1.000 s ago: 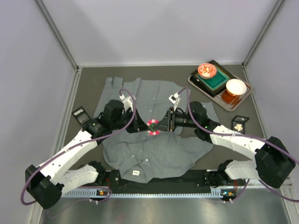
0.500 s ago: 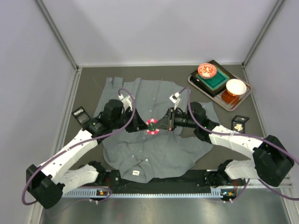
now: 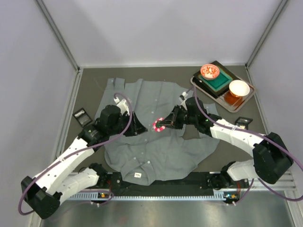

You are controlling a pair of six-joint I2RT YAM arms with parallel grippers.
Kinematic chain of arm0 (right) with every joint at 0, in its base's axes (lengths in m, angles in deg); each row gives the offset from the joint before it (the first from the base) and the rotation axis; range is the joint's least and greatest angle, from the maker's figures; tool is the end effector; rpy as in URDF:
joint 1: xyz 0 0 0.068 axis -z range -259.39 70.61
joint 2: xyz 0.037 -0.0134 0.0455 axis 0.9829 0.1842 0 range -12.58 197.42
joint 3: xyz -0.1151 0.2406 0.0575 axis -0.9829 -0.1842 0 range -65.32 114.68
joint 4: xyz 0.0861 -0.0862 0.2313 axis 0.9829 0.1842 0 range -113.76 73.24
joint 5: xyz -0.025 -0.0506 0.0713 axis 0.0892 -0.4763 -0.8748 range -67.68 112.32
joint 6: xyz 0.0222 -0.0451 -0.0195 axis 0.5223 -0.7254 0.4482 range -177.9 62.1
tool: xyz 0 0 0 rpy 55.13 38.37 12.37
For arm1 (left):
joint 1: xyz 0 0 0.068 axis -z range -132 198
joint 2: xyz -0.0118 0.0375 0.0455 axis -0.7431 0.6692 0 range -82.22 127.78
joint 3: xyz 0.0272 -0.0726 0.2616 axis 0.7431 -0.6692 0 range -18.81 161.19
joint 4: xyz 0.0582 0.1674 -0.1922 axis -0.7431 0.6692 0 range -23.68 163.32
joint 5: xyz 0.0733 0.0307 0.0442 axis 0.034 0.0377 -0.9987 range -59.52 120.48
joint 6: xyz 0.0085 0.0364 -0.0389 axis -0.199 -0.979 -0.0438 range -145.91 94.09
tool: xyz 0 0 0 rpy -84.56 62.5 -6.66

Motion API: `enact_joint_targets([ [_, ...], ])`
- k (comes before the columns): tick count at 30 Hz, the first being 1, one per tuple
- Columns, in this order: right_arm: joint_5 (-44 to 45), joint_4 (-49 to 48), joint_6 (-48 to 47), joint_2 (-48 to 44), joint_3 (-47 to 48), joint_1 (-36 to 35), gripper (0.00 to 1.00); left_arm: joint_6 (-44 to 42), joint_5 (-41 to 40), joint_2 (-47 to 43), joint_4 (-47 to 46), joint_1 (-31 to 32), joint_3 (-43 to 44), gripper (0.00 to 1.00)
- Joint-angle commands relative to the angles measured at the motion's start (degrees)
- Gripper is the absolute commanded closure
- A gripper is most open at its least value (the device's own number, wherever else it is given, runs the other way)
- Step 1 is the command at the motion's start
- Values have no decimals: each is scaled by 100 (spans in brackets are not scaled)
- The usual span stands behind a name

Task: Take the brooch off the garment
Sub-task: Close the brooch.

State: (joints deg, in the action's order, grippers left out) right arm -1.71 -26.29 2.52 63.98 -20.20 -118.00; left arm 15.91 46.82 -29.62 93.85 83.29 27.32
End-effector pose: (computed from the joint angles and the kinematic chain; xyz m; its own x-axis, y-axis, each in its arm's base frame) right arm 0.2193 0.1936 0.2422 -0.9244 0.2782 -0.2609 -0.0904 0.5048 0.8585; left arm 0.1570 -0.1235 0.2948 -0.8368 -0.1917 -0.5129 0.2506 0.6987 -0.6701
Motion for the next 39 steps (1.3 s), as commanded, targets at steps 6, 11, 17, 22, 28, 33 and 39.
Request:
enact_joint_targets([
  [6,461,596,382,-114,322,99,100,1026,1924,57,-2478,4,-911,73],
  [11,452,349,496,-123,313,108,100,1039,2242,592,-2630,13,-834,72],
  [17,452,112,602,-193,225,108,100,1537,2637,1050,-3638,22,-1105,73],
  [22,382,-81,716,-211,102,99,100,1926,2699,1244,-4606,22,-1221,73],
  [28,373,-90,708,-308,49,99,100,1900,2532,1367,-4555,13,-1159,62],
  [33,338,-82,708,-422,-30,99,100,1987,2471,1464,-4545,4,-1097,56],
  [39,250,-99,673,-615,-275,99,100,2505,2102,1490,-5562,-75,-1220,53],
])
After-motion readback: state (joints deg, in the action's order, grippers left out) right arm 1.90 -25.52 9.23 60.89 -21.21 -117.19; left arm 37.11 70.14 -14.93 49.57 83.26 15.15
